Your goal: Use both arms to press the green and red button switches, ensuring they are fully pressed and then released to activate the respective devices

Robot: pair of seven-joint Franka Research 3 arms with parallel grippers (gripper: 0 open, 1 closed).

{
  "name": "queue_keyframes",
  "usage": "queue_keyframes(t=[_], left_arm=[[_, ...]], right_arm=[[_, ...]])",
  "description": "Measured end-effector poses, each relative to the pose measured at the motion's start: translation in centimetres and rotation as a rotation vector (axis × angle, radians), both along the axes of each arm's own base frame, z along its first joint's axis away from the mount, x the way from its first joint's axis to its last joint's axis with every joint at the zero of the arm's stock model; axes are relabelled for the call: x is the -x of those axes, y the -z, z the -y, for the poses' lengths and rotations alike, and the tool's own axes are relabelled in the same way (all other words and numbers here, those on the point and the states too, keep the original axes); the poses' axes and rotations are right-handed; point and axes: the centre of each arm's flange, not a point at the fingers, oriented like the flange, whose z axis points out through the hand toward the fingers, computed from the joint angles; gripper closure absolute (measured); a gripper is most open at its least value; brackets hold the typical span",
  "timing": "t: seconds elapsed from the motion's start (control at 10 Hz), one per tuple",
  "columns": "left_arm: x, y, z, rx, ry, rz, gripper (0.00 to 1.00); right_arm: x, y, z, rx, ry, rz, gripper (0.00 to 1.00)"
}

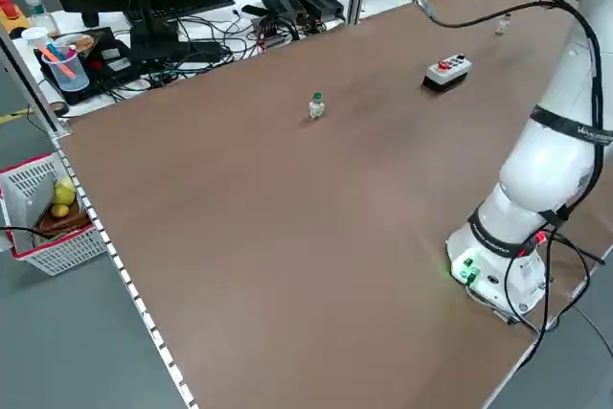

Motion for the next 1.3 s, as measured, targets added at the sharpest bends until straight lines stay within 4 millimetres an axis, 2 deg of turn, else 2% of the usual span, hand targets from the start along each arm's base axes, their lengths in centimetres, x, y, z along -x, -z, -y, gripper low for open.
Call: queue_keyframes(t=[0.1, 0.2, 0.3, 0.4, 0.5, 0.6, 0.7, 0.8, 0.9, 1.1, 1.3], left_arm=[[-0.2, 1.6, -0.2, 0.000, -0.003, -0.001, 0.16], [-0.4, 3.2, 0.0, 0.000, -0.001, 0.001, 0.28], [-0.5, 4.9, 0.1, 0.001, 0.000, 0.009, 0.30], [-0.6, 6.9, 0.1, 0.001, -0.001, 0.016, 0.44], [-0.5, 8.8, 0.1, 0.000, -0.002, 0.022, 0.53], [-0.3, 10.5, 0.1, 0.000, -0.003, 0.030, 0.58], [-0.1, 12.0, 0.1, 0.000, 0.000, 0.039, 0.72], [0.3, 13.4, 0.1, -0.001, 0.018, 0.045, 0.81], [0.7, 14.8, 0.0, -0.005, 0.041, 0.045, 0.83], [1.5, 16.8, 0.0, -0.010, 0.088, 0.024, 0.89], [2.0, 18.8, 0.1, -0.008, 0.107, -0.011, 0.95]], right_arm=[[0.0, 0.0, 0.0, 0.000, 0.000, 0.000, 0.38], [0.0, 0.0, 0.0, 0.000, 0.000, 0.000, 0.42], [0.0, 0.0, -0.1, 0.000, -0.001, 0.002, 0.61], [-0.2, -0.1, -0.2, 0.001, -0.001, 0.016, 0.75], [-0.6, 0.1, -0.6, 0.002, -0.005, 0.037, 0.90], [-1.2, 0.9, -1.1, 0.002, -0.011, 0.050, 0.95], [-2.0, 2.2, -1.7, 0.002, -0.017, 0.056, 0.96], [-3.1, 3.7, -2.0, 0.001, -0.021, 0.060, 0.96], [-4.4, 5.6, -2.3, 0.000, -0.026, 0.065, 0.96], [-7.3, 10.9, -3.4, -0.001, -0.032, 0.075, 0.96], [-9.8, 16.7, -3.4, -0.002, -0.026, 0.084, 0.96]])
